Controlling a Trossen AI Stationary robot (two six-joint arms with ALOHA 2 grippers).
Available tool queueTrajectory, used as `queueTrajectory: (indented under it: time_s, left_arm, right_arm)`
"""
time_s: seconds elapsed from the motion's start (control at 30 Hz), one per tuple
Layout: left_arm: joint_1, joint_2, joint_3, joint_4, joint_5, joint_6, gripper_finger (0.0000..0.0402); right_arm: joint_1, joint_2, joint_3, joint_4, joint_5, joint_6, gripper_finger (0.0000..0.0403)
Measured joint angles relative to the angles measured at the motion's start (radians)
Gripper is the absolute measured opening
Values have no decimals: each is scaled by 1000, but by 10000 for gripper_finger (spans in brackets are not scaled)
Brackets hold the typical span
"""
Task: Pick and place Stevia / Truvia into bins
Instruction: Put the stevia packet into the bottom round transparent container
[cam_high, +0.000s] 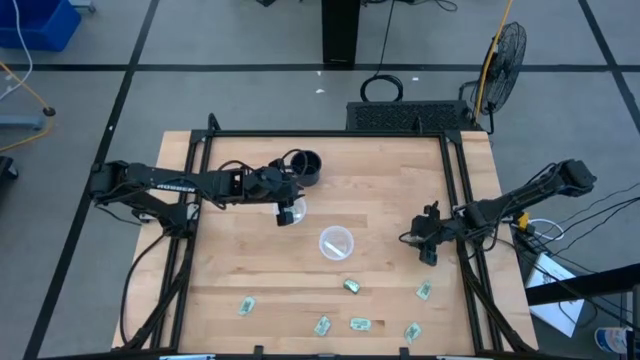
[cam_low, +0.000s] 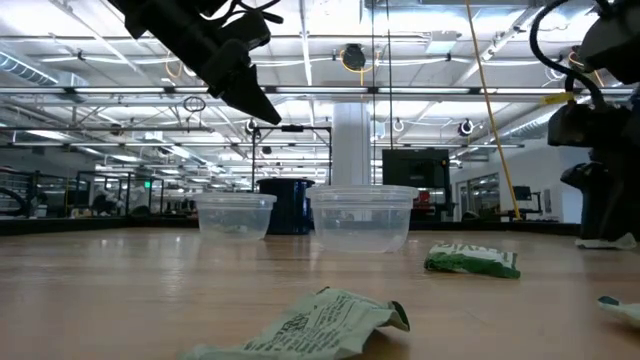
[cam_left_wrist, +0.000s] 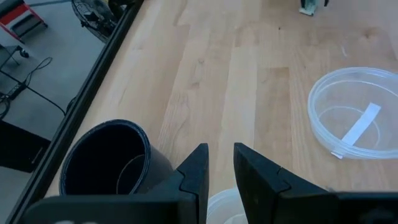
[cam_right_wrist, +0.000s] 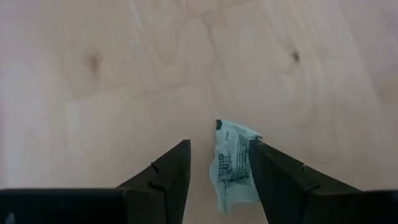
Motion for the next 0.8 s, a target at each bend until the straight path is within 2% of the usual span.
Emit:
queueTrajectory:
  time_s: [0.13, 0.23, 0.33, 0.47, 0.6, 0.8]
  left_arm:
    - [0, 0, 0, 0, 2, -11, 81]
    - [0, 0, 0, 0, 3, -20, 81]
    - [0, 0, 0, -1, 2, -20, 81]
    - [0, 0, 0, -2, 2, -21, 81]
    - [0, 0, 0, -2, 2, -22, 81]
    - [0, 0, 0, -1, 2, -22, 81]
  right_arm:
    - [0, 0, -11, -11, 102, -49, 155]
    - [0, -1, -51, 44, 127, -71, 148]
    - [0, -3, -107, 127, 144, -68, 124]
    - [-1, -1, -148, 244, 136, -36, 71]
    - [-1, 1, -141, 304, 140, -95, 13]
    - [-1, 1, -29, 340, 224, -200, 11]
